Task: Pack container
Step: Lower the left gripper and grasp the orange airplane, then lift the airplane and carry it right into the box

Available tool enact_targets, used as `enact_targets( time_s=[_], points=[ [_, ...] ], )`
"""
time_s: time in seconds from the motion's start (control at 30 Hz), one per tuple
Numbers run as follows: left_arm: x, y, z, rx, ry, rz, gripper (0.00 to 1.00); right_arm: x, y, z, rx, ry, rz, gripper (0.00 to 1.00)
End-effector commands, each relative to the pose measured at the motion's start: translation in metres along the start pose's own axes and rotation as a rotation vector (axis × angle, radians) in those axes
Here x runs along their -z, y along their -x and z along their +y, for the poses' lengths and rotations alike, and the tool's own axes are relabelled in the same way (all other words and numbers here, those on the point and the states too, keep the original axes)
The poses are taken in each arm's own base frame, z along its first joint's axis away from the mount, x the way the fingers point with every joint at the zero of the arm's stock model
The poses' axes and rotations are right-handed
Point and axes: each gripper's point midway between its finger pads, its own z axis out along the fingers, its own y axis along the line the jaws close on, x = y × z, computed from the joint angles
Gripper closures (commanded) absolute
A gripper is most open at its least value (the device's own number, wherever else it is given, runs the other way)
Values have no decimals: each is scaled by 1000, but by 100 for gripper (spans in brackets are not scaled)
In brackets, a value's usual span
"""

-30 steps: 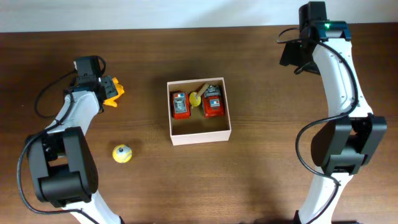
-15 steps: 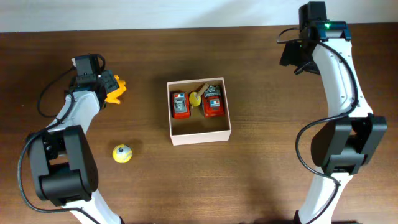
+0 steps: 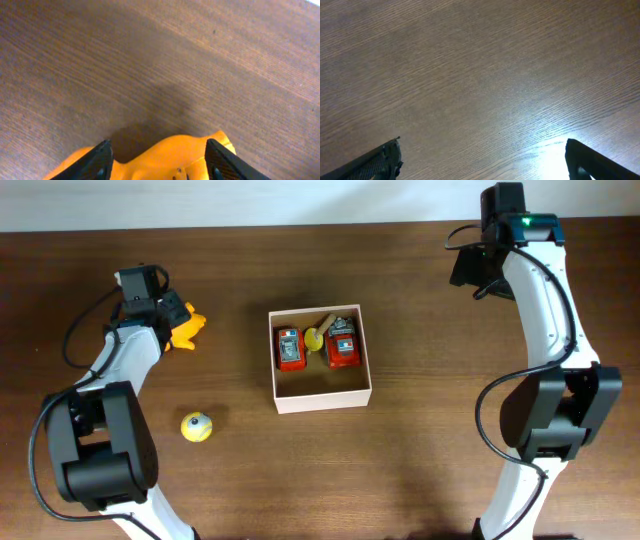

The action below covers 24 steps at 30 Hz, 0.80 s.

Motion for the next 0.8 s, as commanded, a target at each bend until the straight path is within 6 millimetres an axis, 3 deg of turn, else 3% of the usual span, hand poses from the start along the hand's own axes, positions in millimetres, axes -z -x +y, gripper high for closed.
enact_targets(
  time_s=[0.0, 0.4, 0.63, 0.77],
  points=[
    [-4, -5, -4, 4, -15, 23, 51, -2, 0, -3, -6, -11, 2, 1],
    [-4, -9, -3, 2, -9, 38, 87, -2, 0, -3, -6, -11, 2, 1],
    [2, -5, -11, 4, -55, 35, 93, -2, 0, -3, -6, -11, 1, 1],
    [25, 13, -15, -4, -73, -12, 93, -2, 0, -3, -6, -11, 2, 1]
  ],
)
